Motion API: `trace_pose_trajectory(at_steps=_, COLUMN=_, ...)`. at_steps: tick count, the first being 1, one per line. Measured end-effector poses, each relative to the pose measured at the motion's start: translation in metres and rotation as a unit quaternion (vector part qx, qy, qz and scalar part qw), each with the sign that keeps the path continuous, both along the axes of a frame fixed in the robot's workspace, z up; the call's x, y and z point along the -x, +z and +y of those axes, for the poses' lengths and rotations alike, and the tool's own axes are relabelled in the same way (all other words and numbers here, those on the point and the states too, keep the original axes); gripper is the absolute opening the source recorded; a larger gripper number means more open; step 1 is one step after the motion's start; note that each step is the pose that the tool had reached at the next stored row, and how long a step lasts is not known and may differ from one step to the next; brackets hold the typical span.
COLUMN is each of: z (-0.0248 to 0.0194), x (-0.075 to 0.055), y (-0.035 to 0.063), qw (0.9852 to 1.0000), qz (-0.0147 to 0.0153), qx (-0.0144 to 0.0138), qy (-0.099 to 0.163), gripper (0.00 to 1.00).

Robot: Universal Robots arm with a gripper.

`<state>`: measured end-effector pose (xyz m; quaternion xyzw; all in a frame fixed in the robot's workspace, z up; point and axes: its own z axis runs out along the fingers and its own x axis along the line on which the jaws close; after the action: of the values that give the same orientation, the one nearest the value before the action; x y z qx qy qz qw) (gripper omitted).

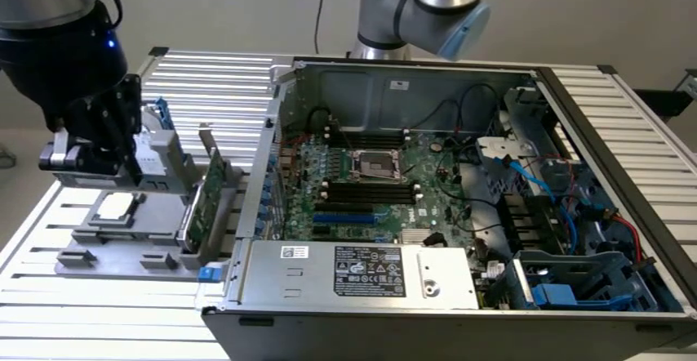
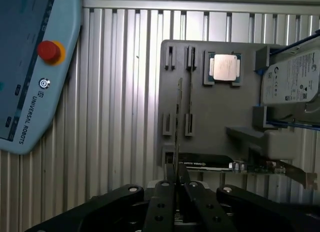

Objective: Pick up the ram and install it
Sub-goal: 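Pick up the ram and move it above insertion slot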

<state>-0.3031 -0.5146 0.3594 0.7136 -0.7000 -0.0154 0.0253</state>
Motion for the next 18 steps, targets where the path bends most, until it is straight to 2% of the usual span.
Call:
trace_pose_trajectory(at_steps=6, z=0.0070, x=-0.020, y=0.0072, qw=1.0000, qz=0.0000, qx=0.0054, qy=0.000, gripper=0.13)
trace_pose_trajectory(at_steps=12, z=0.0149, x=-0.033, y=0.0241, qw=0.9999, qz=0.0000, qx=0.0124, qy=0.000, gripper=0.13)
trace_pose_trajectory(at_steps=18, z=0.0214, x=-0.047, y=0.0357, qw=0.9997, qz=0.0000, qx=0.0243, qy=0.000, gripper=0.13)
